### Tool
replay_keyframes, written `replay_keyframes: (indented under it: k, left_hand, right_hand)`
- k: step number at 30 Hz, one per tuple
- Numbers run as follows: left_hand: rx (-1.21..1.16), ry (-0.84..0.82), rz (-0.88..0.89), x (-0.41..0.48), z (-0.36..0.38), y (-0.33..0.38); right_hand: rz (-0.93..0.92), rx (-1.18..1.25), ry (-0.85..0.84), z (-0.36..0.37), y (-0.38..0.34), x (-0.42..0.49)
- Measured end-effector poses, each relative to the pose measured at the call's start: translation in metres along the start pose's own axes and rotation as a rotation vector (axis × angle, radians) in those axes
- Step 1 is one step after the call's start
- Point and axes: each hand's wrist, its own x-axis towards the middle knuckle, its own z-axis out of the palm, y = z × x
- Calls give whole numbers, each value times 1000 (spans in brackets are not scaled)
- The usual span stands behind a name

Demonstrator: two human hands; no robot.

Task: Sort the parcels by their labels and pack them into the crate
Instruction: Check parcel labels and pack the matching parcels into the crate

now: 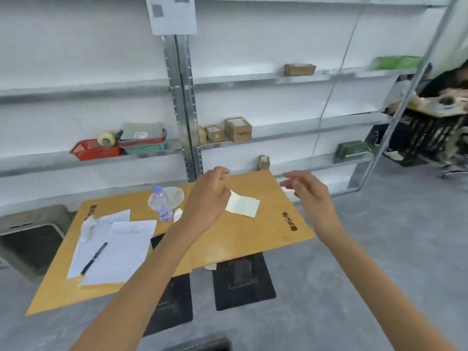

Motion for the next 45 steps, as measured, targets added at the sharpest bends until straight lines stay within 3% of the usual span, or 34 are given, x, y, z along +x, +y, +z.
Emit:
replay_keyframes:
  k: [8,14,19,25,32,39,45]
  left_hand:
    - [-6,-80,58,43,166,95]
    - [-57,-201,31,80,298,182]
    - [-34,-258,71,108,367,229]
    - [-25,-285,94,145,406,243]
    - [-3,-264,70,204,443,219]
    - [-24,-270,20,317,513,179]
    - [-67,-394,-47,414,591,161]
  right_hand:
    - [25,-1,335,-225,78,19]
    - [135,-71,407,-385,134,37]
    - [189,-101,476,-465,161,46]
    - [237,-69,518,-496,188,73]
    - [273,-35,443,-499,221,142]
    - [342,-73,391,-502,284,258]
    - [443,-85,353,-509,333,364]
